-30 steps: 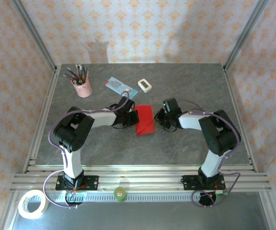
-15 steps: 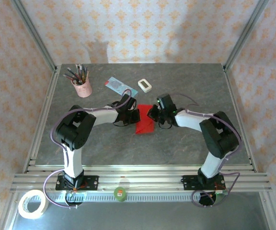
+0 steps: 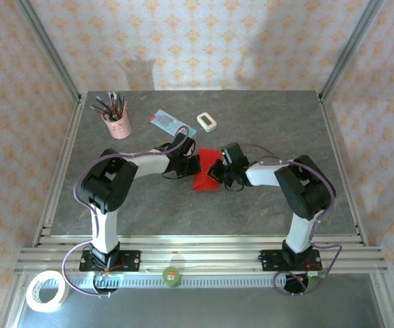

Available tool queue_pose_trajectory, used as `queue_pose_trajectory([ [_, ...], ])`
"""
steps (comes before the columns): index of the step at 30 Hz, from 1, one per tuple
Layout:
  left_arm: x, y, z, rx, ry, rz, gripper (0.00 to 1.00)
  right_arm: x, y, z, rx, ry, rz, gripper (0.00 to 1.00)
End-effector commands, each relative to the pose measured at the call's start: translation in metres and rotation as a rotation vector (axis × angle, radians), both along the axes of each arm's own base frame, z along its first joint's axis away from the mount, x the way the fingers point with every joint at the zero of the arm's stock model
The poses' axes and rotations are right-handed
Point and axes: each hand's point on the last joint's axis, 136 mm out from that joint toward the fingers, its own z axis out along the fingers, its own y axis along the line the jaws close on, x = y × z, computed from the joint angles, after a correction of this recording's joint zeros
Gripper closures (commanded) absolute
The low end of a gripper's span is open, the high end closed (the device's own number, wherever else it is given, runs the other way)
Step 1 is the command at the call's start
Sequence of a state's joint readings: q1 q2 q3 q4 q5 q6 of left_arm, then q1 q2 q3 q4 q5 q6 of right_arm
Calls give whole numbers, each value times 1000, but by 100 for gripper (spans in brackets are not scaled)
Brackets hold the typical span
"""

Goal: Fold a paper plane with a square sheet of paper (pick it up from the middle)

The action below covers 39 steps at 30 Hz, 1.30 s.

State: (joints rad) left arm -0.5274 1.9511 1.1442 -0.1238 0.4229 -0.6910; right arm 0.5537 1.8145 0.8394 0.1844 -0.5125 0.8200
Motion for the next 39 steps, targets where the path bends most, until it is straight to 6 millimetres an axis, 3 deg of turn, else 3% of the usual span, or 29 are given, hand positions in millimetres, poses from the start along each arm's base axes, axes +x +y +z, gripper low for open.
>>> queue_pose_trajectory([
  [1, -16, 12, -18, 44, 101, 28, 100, -25, -30, -44, -130, 123, -67, 100],
  [5, -14, 3, 2, -38, 77, 55, 100, -31, -40, -51, -176, 141, -86, 100],
  [6, -13, 0, 19, -73, 49, 59, 98, -31, -41, -52, -182, 144, -90, 100],
  [8, -15, -3, 30, -104, 37, 80, 92, -30, -43, -52, -191, 142, -96, 100],
  [16, -27, -12, 46, -158, 25, 163, 84, -33, -46, -53, -190, 148, -110, 100],
  [26, -43, -38, 33, -247, 83, 192, 96, -35, -45, -55, -175, 154, -117, 100],
  [39, -44, -26, 7, -191, 107, 267, 100, -36, -44, -55, -165, 154, -115, 100],
])
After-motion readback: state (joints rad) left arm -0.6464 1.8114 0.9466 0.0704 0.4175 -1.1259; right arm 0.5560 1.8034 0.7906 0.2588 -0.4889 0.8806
